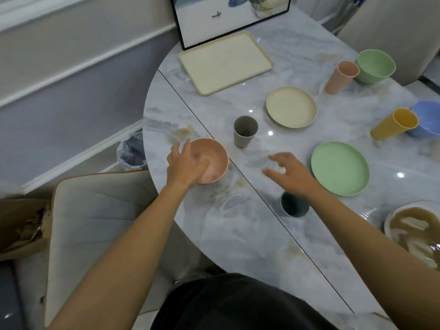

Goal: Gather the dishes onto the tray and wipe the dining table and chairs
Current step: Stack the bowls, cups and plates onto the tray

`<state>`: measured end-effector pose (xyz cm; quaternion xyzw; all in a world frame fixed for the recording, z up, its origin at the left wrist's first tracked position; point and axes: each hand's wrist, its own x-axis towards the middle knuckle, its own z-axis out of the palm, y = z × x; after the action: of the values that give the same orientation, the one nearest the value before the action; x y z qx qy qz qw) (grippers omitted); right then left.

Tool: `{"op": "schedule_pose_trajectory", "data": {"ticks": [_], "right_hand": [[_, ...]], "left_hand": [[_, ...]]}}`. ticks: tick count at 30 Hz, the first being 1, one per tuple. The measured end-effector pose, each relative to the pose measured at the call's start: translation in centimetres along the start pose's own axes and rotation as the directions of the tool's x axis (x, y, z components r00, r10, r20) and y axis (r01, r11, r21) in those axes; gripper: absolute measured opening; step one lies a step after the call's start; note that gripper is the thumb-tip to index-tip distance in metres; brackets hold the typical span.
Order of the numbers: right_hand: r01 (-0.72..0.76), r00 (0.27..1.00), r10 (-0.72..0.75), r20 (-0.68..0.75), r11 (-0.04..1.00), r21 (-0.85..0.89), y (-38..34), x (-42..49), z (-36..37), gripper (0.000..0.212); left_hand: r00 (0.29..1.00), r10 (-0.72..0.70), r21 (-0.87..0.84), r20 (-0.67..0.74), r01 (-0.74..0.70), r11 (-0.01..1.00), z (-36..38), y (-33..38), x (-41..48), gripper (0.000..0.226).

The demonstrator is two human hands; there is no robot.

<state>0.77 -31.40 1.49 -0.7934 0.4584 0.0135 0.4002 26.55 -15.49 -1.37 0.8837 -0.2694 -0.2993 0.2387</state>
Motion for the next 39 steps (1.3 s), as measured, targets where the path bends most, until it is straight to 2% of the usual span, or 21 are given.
{"op": "schedule_pose_trajectory", "data": {"ticks": [2,4,7,10,13,15,22,27,32,39], "right_hand": [[-0.003,0.992,0.034,0.118,0.967,-0.256,2.1,-1.6,-0.5,0.083],[-0.005,0.974,0.096,0.204,0.914,-0.405,3.3,-2.9,-0.5,0.097],[0.048,0.96,0.101,0.263,0.862,-0.505,3.8,-4.2,0.4,0.101],[0.068,0.96,0.105,0.26,0.812,-0.58,4.3,-4.3,1.2,0.091],[0.06,0.98,0.06,0.19,0.819,-0.57,4.5,-3.7,1.5,0.068],[0.066,0.987,0.022,0.157,0.842,-0.535,4.3,-3.1,1.3,0.063],[0.128,0.988,-0.146,-0.042,0.949,-0.288,-1.1,1.6,-2.5,0.066],[0.259,0.947,-0.29,-0.14,0.944,-0.203,-6.9,5.6,-6.3,0.071],[0.324,0.932,-0.358,-0.056,0.894,-0.309,-10.7,10.2,-6.3,0.076],[0.304,0.953,-0.268,0.144,0.823,-0.479,-10.3,14.7,-2.6,0.07]], "left_hand": [[0.991,0.099,0.254,0.085,-0.117,0.96,0.2,0.7,0.3,0.109],[0.977,0.126,0.359,0.173,-0.182,0.916,0.6,1.6,0.9,0.125],[0.963,0.079,0.443,0.257,-0.19,0.876,1.1,2.7,1.7,0.145],[0.955,0.063,0.561,0.291,-0.224,0.797,1.4,3.6,2.0,0.159],[0.958,0.072,0.624,0.279,-0.237,0.745,2.0,3.9,2.1,0.159],[0.962,0.074,0.647,0.264,-0.234,0.726,2.2,4.1,2.0,0.158],[0.968,0.086,0.661,0.237,-0.225,0.716,2.6,3.7,2.3,0.156],[0.97,0.1,0.662,0.22,-0.224,0.715,2.8,3.7,2.5,0.153],[0.967,0.101,0.66,0.235,-0.235,0.714,2.5,3.8,2.4,0.153],[0.968,0.074,0.671,0.239,-0.219,0.708,2.6,3.9,2.7,0.154]]}}
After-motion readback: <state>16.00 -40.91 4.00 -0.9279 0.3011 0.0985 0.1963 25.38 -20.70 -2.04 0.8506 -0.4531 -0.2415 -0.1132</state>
